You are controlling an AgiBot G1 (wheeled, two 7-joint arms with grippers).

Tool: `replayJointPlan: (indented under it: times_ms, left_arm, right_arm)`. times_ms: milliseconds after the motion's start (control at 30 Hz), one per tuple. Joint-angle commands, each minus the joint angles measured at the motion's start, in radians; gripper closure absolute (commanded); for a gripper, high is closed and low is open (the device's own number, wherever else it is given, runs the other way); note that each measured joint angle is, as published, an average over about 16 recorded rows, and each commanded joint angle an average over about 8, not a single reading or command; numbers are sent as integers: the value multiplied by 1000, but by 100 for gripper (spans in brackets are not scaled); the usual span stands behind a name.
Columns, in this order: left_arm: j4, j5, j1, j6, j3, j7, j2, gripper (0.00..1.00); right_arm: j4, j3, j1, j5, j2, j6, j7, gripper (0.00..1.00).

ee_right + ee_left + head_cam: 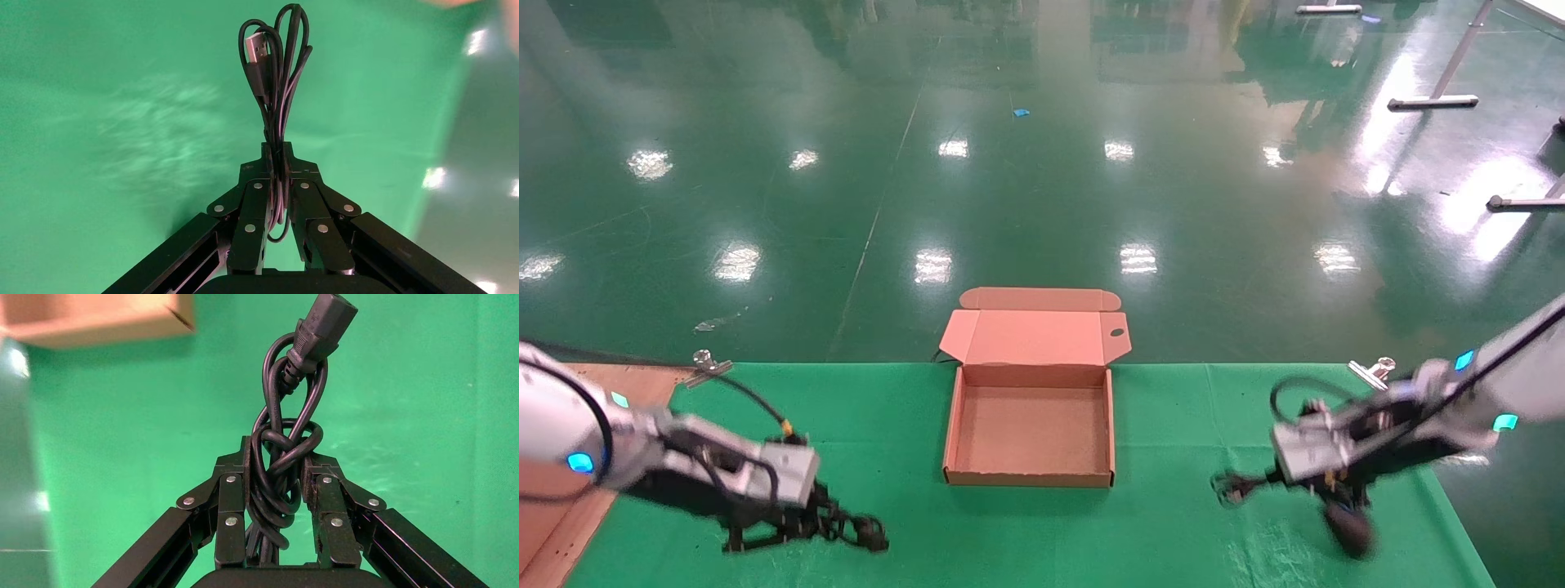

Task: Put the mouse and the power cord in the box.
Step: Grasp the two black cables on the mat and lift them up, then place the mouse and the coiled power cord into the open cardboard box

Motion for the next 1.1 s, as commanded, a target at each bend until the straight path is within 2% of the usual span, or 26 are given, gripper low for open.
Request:
replayJointPlan:
  times_ms: [33,267,500,667,900,1000,1100]
  left_arm:
    - [-25,3,-35,32,2,-4,-8,100]
    - [-188,-20,-115,85,-17,-102,0,100]
    - [-299,-39,-194,58,-40,-187,62,100]
    - [-294,-42,-224,45,-45,-198,94,100]
    - [-233,-53,-235,22,-52,-164,121,100]
    - [-205,-48,-215,-47,-55,-142,146,100]
    - [-183,-32,-174,-173,-56,-143,180,100]
  right_arm:
    - [13,11,39,16,13,-37,-4,100]
    - [107,32,139,47,-30,-105,75,100]
    - [195,35,202,43,-143,-61,219,100]
    - [231,23,210,39,-185,-32,283,100]
    - [280,2,207,61,-190,-23,328,100]
    - [285,-6,208,70,-186,-18,335,100]
    - [279,-11,212,79,-181,-16,334,100]
